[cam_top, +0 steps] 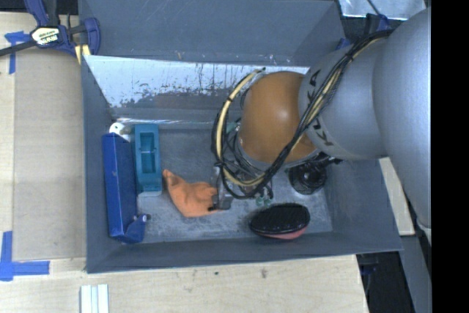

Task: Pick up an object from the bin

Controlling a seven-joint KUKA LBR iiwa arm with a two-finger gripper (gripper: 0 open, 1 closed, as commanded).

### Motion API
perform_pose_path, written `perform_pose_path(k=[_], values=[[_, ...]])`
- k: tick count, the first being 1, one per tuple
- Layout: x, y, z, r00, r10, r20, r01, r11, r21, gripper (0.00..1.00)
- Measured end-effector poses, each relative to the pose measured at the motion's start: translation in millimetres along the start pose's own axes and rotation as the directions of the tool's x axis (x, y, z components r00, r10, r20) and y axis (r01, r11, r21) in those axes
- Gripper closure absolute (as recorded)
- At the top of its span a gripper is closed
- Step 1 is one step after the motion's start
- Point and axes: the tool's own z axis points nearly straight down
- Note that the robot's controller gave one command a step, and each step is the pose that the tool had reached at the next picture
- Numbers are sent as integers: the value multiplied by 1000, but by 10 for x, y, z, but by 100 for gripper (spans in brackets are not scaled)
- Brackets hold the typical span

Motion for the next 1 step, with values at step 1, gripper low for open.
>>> perform_pose_path(k=[1], values=[[0,1,0,1000,1,0,-1,1000,0,100]])
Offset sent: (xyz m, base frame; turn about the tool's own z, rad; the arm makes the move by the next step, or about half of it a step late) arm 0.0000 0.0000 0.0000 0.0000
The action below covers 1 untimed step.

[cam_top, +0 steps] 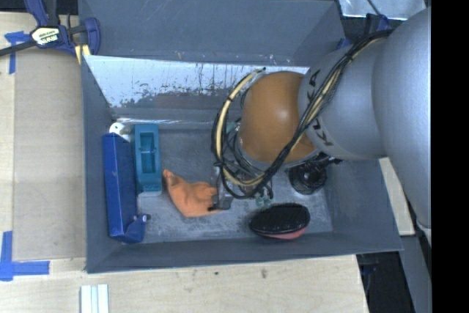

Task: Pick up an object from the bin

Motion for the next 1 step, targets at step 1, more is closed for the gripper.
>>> perform_pose_path(k=[1], values=[[0,0,0,1000,0,0,0,1000,0,100]])
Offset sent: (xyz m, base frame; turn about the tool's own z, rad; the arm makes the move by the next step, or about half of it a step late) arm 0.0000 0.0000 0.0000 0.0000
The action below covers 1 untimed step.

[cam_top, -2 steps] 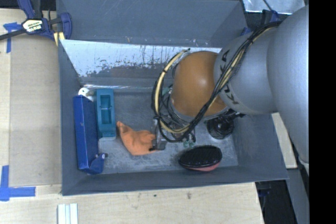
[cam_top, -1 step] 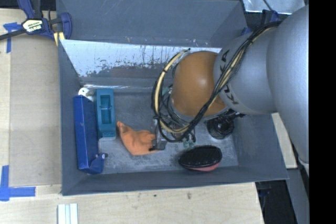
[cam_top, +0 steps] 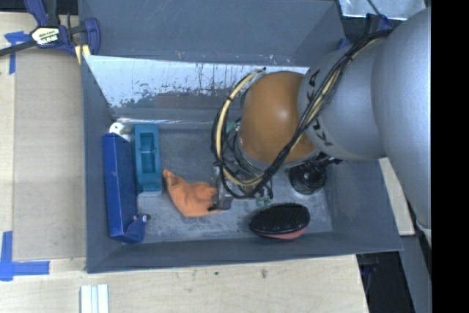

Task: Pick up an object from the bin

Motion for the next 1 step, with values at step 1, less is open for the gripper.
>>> perform_pose_path(k=[1], values=[[0,0,0,1000,0,0,0,1000,0,100]])
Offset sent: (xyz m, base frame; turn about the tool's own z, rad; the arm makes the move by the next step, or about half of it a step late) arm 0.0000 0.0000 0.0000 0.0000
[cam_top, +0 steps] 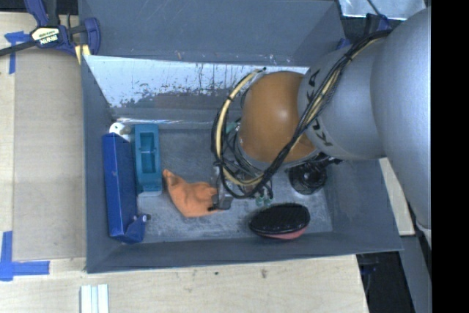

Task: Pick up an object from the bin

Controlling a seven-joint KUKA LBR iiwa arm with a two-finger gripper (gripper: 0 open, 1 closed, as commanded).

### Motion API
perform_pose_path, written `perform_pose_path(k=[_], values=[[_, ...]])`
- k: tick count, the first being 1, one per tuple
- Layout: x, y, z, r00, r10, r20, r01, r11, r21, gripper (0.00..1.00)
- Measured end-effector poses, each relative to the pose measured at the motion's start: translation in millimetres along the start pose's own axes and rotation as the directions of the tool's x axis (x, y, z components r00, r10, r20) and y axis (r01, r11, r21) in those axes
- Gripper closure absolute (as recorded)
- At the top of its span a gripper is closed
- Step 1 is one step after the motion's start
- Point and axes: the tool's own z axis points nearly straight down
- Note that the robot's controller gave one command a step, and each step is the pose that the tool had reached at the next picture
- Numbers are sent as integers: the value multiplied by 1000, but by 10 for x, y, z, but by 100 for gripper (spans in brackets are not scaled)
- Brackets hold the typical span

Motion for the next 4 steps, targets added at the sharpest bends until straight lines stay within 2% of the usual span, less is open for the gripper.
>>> perform_pose_path(k=[1,2,4], values=[[0,0,0,1000,0,0,0,1000,0,100],[52,120,89,1000,-17,4,17,1000,0,100],[52,119,89,1000,-15,4,15,1000,0,100]])
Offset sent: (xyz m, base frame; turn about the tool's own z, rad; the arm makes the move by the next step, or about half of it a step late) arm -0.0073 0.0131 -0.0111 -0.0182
